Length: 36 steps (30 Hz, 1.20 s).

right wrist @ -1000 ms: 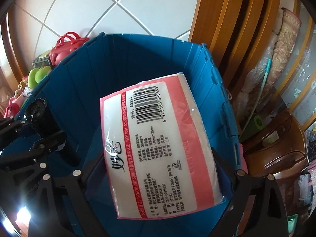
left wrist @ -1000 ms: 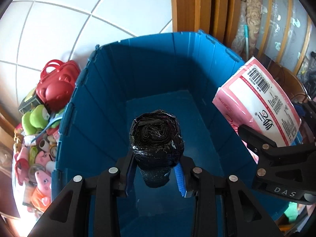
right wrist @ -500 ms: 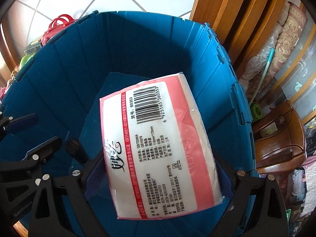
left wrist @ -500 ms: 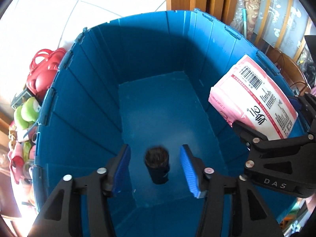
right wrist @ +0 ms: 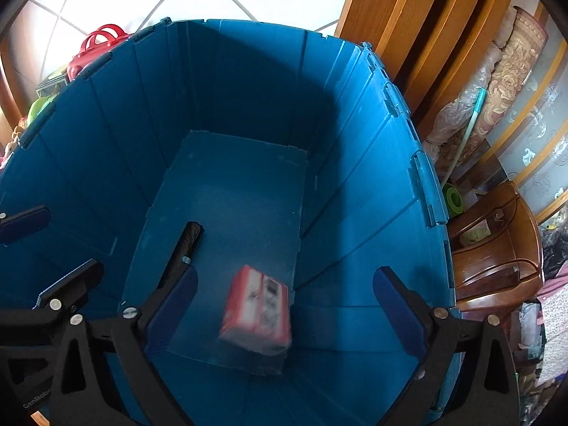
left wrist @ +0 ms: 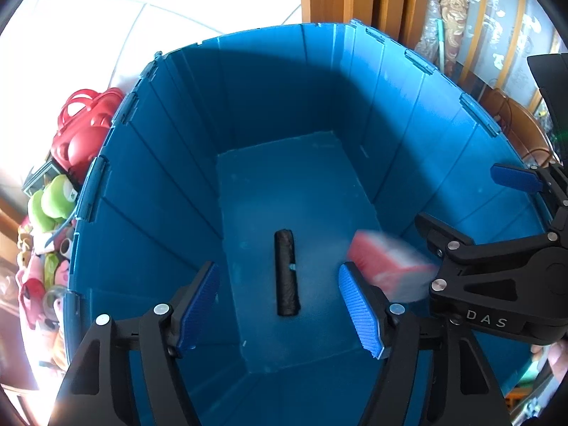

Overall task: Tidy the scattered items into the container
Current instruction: 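Open the left tool to drop the black bag while the right tool releases the tissue pack, then withdraw both tools from the crate back toward the pile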

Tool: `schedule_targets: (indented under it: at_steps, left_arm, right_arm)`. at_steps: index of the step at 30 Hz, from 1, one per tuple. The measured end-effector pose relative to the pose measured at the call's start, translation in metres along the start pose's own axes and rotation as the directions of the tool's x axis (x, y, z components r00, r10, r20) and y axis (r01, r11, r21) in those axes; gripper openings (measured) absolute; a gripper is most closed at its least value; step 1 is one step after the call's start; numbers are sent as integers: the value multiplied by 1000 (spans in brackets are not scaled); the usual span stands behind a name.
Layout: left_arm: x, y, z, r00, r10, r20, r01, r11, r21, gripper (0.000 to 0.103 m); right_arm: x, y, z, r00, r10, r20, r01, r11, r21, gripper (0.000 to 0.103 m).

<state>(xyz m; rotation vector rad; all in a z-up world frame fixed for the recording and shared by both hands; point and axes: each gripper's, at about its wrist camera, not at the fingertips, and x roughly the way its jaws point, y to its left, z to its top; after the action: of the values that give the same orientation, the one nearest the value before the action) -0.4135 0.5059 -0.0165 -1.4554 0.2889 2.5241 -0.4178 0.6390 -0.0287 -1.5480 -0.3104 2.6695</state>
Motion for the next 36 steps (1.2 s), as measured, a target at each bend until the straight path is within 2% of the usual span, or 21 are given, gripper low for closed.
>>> schedule_targets:
  at_steps: [11, 14, 16, 20, 25, 31, 36]
  left_arm:
    - [-8, -2, -12, 999, 12, 32, -12, 1000, 12, 71]
    - [-20, -2, -20, 996, 30, 90, -32, 999, 17, 73]
    - [-31, -1, -27, 991, 35, 131, -36, 999, 12, 82]
    - [-53, 1, -43, 980, 43, 194, -45, 999, 8, 83]
    - [-71, 3, -58, 973, 41, 225, -40, 999, -9, 83]
    - [-97, 8, -77, 957, 70, 282, -63, 997, -32, 84]
    - [-112, 19, -93, 949, 114, 293, -98, 993, -71, 84]
  right_arm:
    - [-13, 0, -6, 1000, -16, 7, 16, 1000, -21, 101]
    - [-26, -1, -14, 999, -21, 34, 22, 1000, -21, 101]
    - [-35, -3, -20, 998, -19, 52, 20, 1000, -18, 101]
    - [-52, -4, -34, 996, -9, 88, 11, 1000, -22, 101]
    - [-74, -2, -52, 989, -10, 149, 13, 1000, -21, 101]
    - [-97, -2, -67, 972, 62, 225, -63, 998, -6, 101]
    - [-111, 17, -70, 958, 109, 266, -105, 994, -29, 101]
